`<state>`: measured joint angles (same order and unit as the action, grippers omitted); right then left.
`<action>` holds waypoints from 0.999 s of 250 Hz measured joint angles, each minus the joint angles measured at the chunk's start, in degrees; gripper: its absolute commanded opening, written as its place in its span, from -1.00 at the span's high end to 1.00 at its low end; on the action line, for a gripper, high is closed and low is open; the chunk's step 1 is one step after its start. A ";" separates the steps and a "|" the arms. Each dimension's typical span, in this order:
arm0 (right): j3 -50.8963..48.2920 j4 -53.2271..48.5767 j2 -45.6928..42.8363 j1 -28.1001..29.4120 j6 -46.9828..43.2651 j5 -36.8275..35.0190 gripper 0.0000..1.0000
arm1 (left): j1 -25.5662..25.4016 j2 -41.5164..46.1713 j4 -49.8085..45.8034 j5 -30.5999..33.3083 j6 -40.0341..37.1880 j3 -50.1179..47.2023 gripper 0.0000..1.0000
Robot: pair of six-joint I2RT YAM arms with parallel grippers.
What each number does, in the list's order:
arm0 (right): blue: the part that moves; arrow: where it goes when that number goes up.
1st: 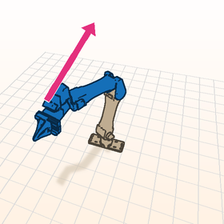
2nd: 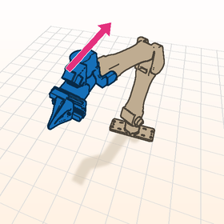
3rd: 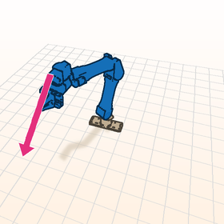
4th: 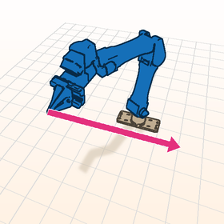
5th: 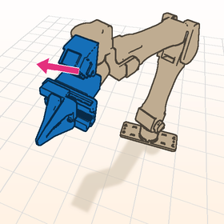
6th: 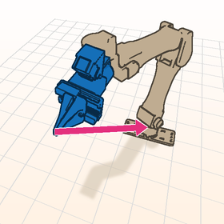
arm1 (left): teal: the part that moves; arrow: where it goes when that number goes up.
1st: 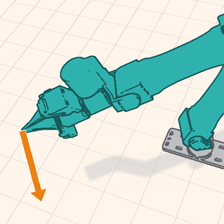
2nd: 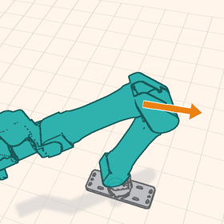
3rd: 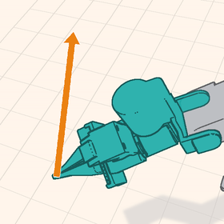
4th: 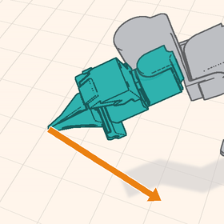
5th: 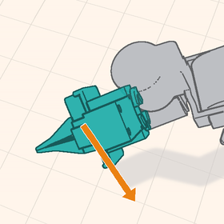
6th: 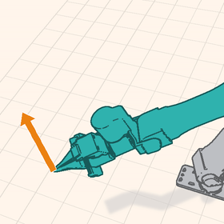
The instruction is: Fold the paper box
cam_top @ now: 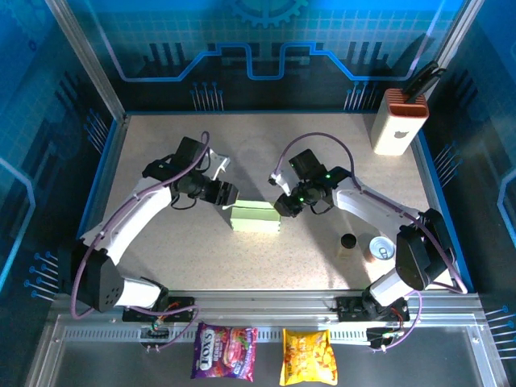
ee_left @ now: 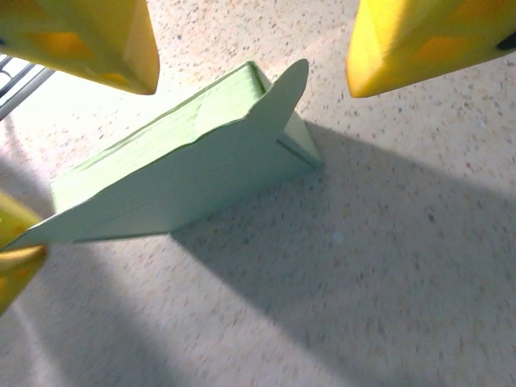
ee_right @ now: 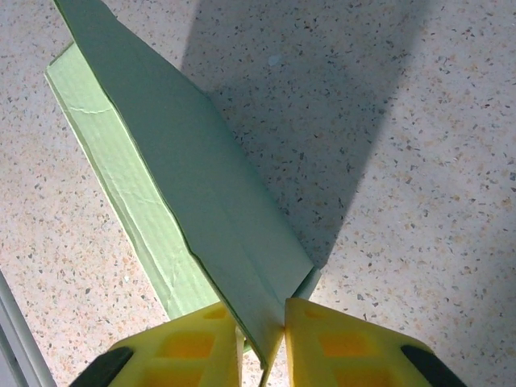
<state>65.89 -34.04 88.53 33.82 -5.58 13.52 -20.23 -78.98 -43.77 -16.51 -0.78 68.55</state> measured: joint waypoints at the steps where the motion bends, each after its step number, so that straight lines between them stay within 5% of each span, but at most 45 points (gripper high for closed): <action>1: 0.00 0.00 0.00 0.00 -0.02 0.02 0.45 | -0.02 0.00 0.00 -0.02 -0.22 0.09 -0.33; 47: 0.00 -0.22 0.00 0.04 -0.76 -0.22 0.31 | -1.07 -0.50 -0.52 -3.82 -9.07 4.11 -0.35; 155: -0.83 -0.90 -4.48 0.02 -0.68 -1.36 0.13 | -6.64 -3.06 5.46 -14.38 -42.93 0.55 -0.60; 250: -4.55 -1.42 -13.29 -2.36 2.21 -6.12 0.07 | -8.31 -17.27 1.60 -14.40 -54.36 7.08 -0.77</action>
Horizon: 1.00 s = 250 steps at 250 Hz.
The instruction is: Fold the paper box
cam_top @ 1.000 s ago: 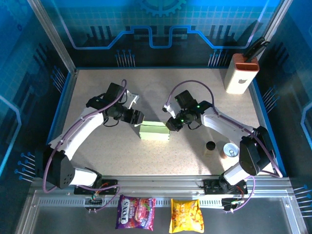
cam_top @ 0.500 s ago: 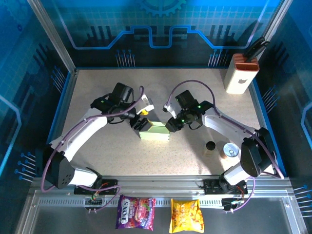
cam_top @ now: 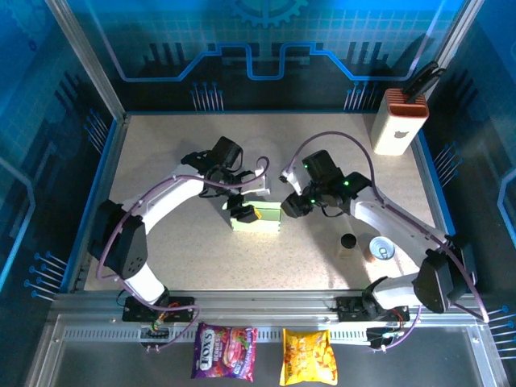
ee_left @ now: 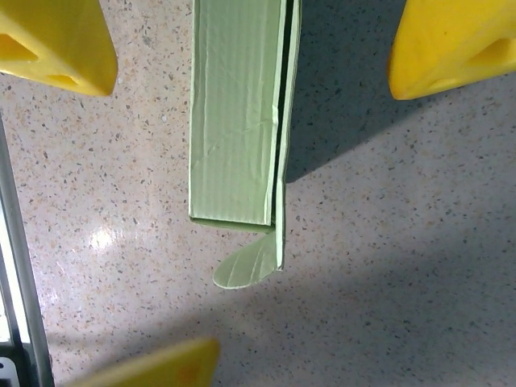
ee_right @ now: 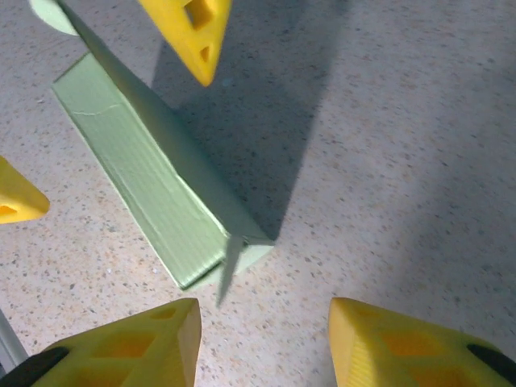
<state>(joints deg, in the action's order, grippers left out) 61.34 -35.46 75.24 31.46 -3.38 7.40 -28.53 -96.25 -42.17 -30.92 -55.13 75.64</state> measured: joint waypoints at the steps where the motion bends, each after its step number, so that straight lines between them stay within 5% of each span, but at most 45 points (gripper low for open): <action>1: -0.07 0.00 -0.13 -0.09 0.04 -0.07 0.07 | -0.02 -0.07 0.00 0.00 -0.04 0.02 -0.77; 206: -2.10 -0.09 -3.96 -3.02 2.54 -0.96 0.04 | -0.90 -6.27 -6.47 2.10 -3.98 1.60 0.00; 250: -1.90 -0.13 -3.61 -3.02 2.54 -0.96 0.05 | -0.90 -6.27 -6.67 2.16 -3.91 1.60 0.04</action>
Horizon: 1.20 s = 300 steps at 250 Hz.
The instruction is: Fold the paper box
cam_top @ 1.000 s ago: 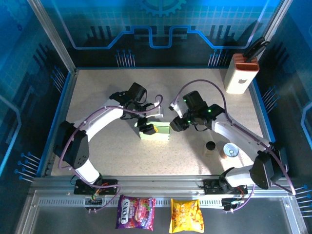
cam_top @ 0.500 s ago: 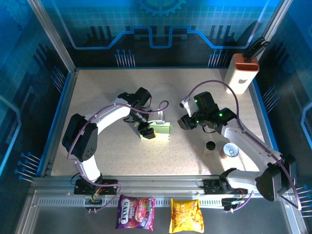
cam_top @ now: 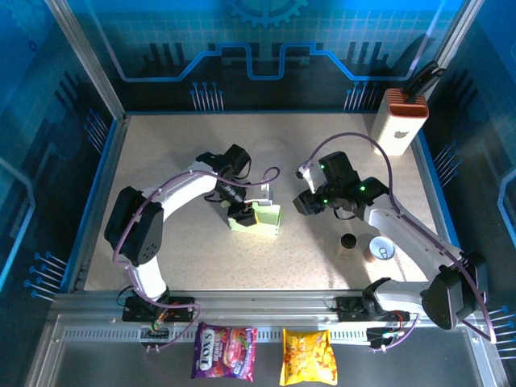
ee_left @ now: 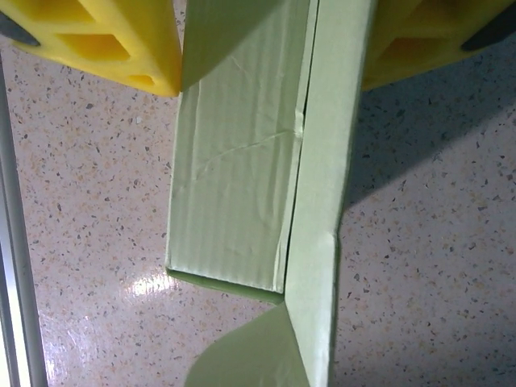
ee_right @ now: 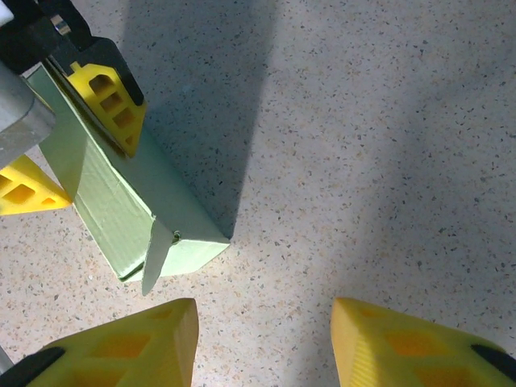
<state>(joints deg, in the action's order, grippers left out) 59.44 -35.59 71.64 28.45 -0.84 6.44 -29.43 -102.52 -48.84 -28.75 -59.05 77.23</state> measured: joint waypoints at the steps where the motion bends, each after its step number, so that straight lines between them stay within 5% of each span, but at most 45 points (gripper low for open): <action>1: 0.02 -0.02 0.00 0.00 0.00 0.00 0.05 | 0.00 0.00 0.00 0.00 0.00 0.00 0.04; 90: 1.44 -0.39 1.09 0.28 0.00 -0.02 0.05 | 0.00 0.63 1.14 0.87 3.78 -0.66 0.09; 170: 2.08 -0.52 2.73 0.52 0.00 0.00 0.05 | 0.00 3.08 1.53 2.84 7.32 -2.84 -0.29; 300: 2.19 -0.55 2.86 0.90 0.00 0.00 0.05 | 0.00 3.52 1.09 4.07 1.66 -2.82 -0.13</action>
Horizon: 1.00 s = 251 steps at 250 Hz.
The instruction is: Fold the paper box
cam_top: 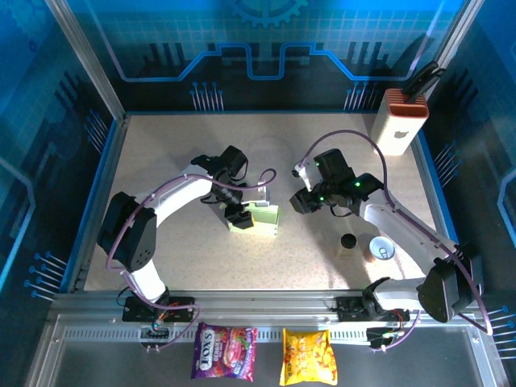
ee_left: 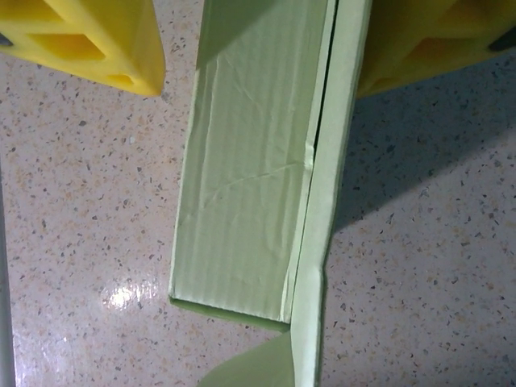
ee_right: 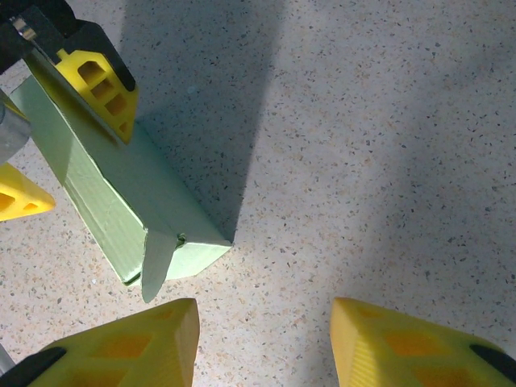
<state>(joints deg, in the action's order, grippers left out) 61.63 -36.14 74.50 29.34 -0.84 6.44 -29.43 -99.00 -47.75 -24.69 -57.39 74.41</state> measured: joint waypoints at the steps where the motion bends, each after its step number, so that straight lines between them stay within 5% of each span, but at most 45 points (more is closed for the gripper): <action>1: 0.00 0.00 0.00 0.00 0.00 -0.02 0.05 | 0.00 0.00 0.00 0.02 -0.02 -0.02 -0.13; 76: 0.00 0.00 0.00 0.37 0.74 -0.02 0.07 | 0.00 -0.04 0.46 0.90 0.11 -0.20 0.07; 251: 3.74 -0.24 9.66 6.95 10.14 1.49 0.25 | -0.76 1.68 2.97 3.06 8.74 -2.19 0.05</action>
<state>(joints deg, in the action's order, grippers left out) 65.36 -36.38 84.16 36.29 9.30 7.92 -30.20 -97.32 -44.77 -21.63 -48.64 72.23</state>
